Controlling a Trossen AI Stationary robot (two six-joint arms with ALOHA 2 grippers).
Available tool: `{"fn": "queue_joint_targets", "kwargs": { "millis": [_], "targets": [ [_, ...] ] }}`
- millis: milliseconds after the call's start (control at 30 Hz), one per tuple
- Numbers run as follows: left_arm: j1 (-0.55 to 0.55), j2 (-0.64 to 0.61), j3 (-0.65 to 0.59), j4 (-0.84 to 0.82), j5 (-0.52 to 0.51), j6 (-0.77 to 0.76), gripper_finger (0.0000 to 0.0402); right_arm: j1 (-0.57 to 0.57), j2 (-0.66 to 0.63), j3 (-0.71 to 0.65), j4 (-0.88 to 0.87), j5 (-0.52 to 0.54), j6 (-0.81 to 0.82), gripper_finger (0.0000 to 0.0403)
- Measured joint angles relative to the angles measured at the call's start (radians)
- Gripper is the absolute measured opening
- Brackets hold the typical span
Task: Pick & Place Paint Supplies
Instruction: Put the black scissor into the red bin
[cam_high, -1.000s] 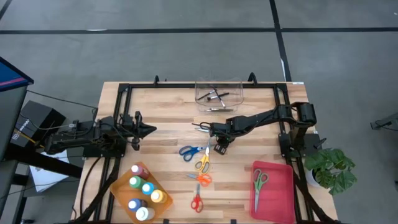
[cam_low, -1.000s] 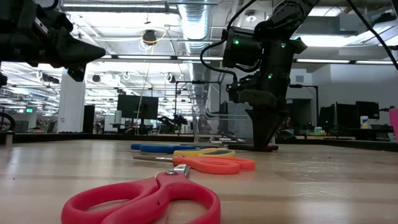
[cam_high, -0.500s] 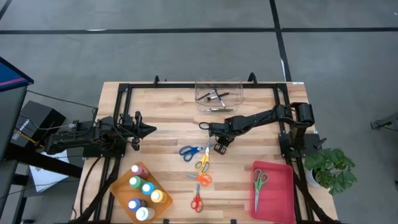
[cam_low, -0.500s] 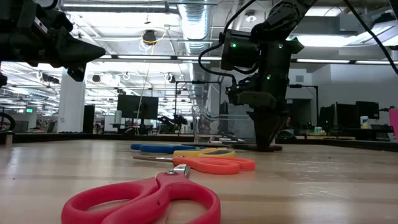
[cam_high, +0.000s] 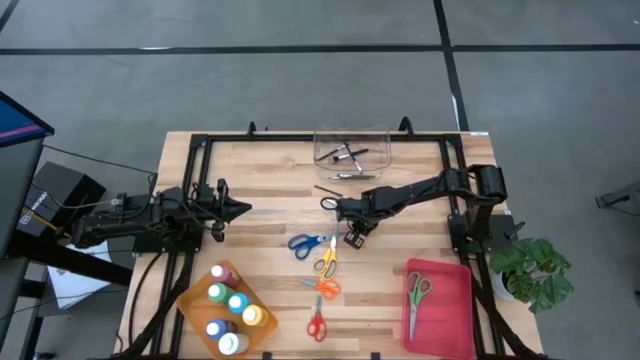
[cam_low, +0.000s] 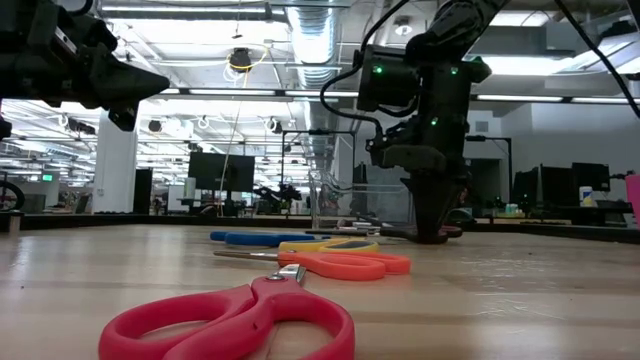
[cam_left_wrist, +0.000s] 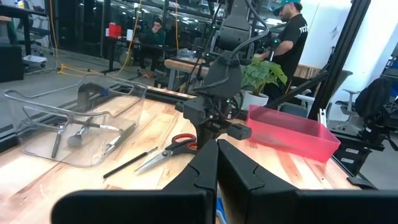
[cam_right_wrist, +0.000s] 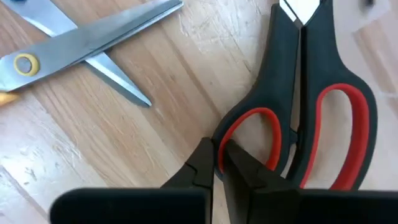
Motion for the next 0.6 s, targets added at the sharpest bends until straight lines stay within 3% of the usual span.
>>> {"fn": "queue_joint_targets", "kwargs": {
  "millis": [600],
  "targets": [
    [0.000, 0.000, -0.001, 0.001, 0.000, 0.000, 0.0000, 0.032, -0.046, 0.003, -0.013, 0.011, 0.013, 0.0002]
  ]
}}
